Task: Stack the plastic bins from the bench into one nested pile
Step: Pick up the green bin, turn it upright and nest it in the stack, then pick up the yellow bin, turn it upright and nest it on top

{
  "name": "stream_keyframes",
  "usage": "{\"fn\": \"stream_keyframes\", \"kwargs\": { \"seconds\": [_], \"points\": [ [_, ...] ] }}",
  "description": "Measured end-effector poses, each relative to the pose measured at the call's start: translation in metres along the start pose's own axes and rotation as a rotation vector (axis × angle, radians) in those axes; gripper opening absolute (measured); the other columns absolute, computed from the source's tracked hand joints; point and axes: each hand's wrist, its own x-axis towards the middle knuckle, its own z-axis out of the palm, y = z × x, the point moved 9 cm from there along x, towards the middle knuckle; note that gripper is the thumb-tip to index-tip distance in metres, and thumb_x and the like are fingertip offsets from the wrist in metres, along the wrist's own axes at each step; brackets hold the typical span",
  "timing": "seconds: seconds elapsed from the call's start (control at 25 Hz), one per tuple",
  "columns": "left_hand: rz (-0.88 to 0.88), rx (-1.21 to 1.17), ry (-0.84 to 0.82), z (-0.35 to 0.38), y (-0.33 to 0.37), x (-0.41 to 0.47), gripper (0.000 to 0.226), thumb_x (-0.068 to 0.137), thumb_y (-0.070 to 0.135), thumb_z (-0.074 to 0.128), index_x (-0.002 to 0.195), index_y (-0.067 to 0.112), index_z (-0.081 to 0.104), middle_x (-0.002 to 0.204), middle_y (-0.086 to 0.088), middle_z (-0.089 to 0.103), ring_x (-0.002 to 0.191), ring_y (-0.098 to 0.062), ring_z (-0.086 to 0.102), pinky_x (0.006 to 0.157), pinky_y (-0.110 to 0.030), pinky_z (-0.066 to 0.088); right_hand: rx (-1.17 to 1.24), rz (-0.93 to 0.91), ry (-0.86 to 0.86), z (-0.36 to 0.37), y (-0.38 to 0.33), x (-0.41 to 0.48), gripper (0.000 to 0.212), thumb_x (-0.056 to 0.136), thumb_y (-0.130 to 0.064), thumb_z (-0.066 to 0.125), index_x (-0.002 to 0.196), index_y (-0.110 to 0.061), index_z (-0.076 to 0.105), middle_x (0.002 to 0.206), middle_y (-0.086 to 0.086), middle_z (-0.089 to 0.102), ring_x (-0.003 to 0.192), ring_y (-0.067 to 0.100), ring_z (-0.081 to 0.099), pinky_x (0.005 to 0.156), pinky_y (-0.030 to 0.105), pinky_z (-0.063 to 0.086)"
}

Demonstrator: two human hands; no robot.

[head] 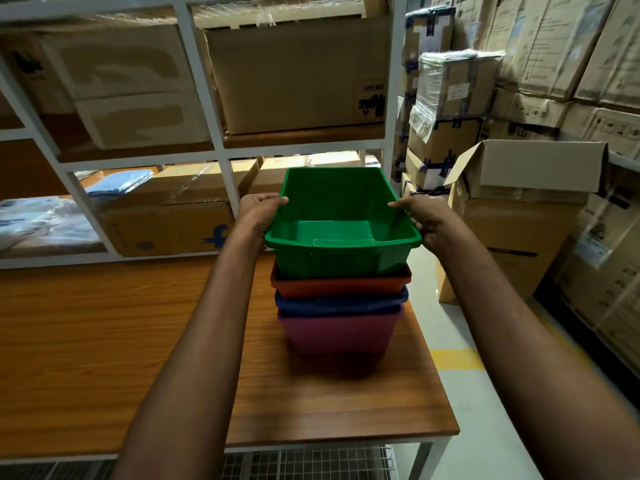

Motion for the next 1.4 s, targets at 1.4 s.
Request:
{"fn": "stream_keyframes", "kwargs": {
  "seconds": [1.4],
  "points": [
    [0.09,-0.134,0.184,-0.038,-0.206,-0.244,0.02,0.1,0.025,0.065,0.119,0.028,0.07,0.116,0.004,0.073,0.106,-0.014,0.068,0.086,-0.028,0.056,-0.1,0.09,0.049,-0.034,0.193,-0.23,0.018,0.093,-0.02,0.073,0.111,-0.021,0.074,0.101,-0.005,0.073,0.093,0.011,0.067,0.076,0.029,0.051]
  ]
}}
